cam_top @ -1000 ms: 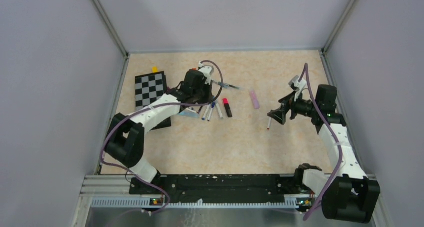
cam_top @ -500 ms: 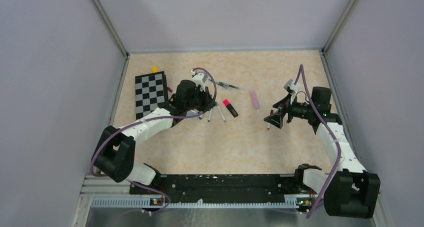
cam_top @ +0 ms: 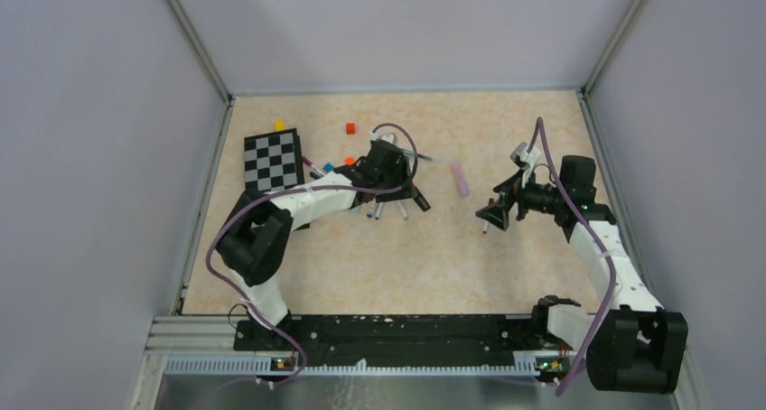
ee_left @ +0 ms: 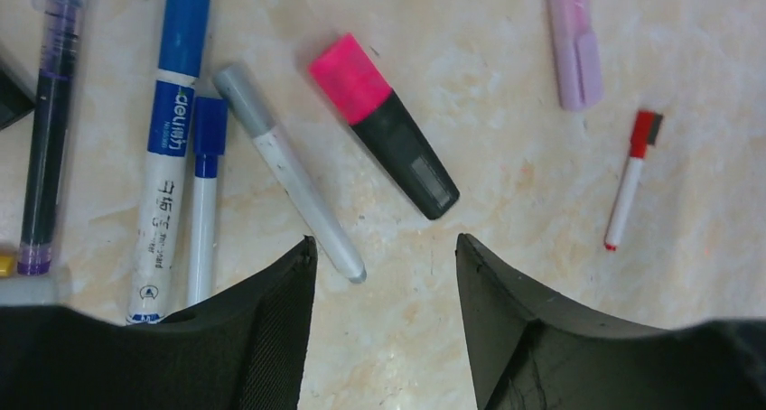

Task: Open the pen caps
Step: Pick up the pen from the center of the board.

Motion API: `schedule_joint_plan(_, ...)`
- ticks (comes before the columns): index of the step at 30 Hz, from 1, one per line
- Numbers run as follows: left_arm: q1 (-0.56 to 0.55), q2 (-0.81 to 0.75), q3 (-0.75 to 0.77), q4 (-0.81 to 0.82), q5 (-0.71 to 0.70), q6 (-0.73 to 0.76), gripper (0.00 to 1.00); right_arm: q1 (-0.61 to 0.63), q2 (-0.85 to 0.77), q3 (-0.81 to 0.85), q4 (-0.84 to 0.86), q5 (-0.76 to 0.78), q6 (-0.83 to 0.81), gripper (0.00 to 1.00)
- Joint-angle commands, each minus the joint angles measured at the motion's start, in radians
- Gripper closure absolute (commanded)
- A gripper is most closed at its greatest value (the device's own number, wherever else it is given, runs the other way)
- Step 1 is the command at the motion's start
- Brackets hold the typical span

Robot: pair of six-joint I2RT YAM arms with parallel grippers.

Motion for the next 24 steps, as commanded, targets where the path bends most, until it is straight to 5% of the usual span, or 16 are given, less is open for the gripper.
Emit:
schedule_joint_plan(1,-0.008,0.119,0.208,-0.258,-0.157,-0.173,0.38,0.010,-0.020,0.004,0.033,0.017,-0.010,0.04)
schedule_joint_plan(11,-0.037,0.283,0.413,-0.359,-0.214,-0.241,0.46,0.027,-0.035,0.010,0.030,0.031,-0.010,0.04)
schedule_joint_plan(24,-0.041,0.504,0.710,-0.622,-0.256,-0.259,0.45,0.041,-0.051,0.010,0.023,0.038,-0.017,0.04)
